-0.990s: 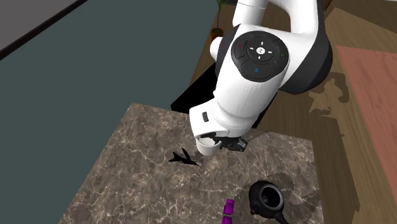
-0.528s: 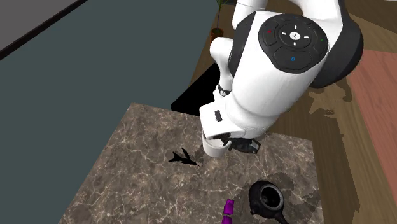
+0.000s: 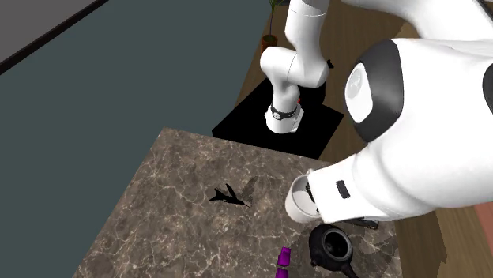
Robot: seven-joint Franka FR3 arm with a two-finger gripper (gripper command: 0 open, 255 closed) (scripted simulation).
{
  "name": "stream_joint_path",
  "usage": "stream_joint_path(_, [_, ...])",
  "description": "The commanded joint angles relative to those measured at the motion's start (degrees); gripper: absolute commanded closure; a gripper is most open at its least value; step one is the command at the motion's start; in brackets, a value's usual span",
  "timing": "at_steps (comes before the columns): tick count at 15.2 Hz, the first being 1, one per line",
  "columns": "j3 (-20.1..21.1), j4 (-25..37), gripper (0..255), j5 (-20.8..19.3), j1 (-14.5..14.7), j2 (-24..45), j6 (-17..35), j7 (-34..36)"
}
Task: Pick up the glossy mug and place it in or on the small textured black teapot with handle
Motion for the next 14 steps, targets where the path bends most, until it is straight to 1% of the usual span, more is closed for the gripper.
stream_joint_path(1, [1.7,3.5,255,-1.0,1.2,2.9,-0.9,3.3])
stream_joint_path(6, [5.1,14.6,255,-5.4,5.3,12.4,-4.0,11.4])
stream_joint_path(11, [6.8,27.9,255,-10.7,11.4,22.9,-8.6,18.2])
stream_joint_path(14, [6.6,25.2,255,-10.5,11.1,22.5,-6.1,18.2])
